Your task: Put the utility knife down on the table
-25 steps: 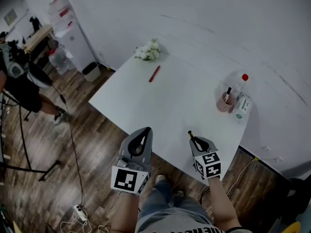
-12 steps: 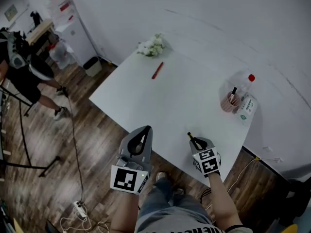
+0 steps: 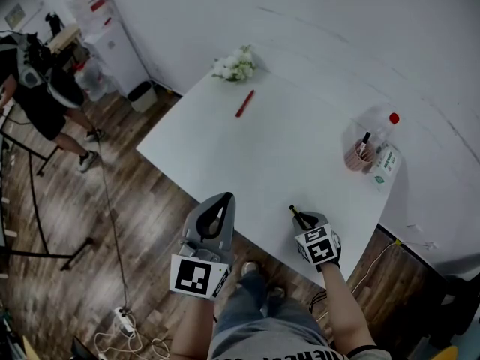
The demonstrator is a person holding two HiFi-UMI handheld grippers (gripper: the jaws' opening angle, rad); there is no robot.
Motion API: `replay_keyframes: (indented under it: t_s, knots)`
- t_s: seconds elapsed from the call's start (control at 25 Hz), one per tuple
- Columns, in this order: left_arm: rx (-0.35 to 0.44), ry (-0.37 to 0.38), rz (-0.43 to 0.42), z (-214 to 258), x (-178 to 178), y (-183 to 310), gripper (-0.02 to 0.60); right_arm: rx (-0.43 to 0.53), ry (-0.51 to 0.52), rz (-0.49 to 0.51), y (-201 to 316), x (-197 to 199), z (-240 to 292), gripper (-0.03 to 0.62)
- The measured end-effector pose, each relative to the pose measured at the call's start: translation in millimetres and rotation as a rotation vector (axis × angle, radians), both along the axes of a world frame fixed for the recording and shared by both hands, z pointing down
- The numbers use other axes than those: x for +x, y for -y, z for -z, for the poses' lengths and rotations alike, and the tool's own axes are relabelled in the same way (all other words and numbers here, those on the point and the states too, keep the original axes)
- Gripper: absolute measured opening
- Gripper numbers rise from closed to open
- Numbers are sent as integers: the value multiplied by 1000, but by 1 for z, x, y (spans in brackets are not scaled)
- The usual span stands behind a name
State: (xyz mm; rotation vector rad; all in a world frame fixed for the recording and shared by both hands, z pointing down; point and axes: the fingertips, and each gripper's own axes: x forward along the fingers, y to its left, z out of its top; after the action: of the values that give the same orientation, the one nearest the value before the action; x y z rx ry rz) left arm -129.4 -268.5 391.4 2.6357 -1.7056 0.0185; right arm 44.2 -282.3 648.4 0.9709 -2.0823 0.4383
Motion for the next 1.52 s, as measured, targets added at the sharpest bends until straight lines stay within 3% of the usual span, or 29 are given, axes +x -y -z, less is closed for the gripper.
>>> replay_keyframes:
  t_s: [0.8,1.04,1.16,1.52]
  knots:
    - [-14,3,-6,-2,-1,1,5,-10,-19,-9,0,0,-8,72]
    - [-9,12,-19,1,5,-1,5,20,22,-32,-1,0,3,69]
    - [0,12,-29,2,8,-3,4,63,57,-56,-4,2,18,2]
    - [15,23,-56,10,29,-13,3,180,198,-111,-16,13,65,2]
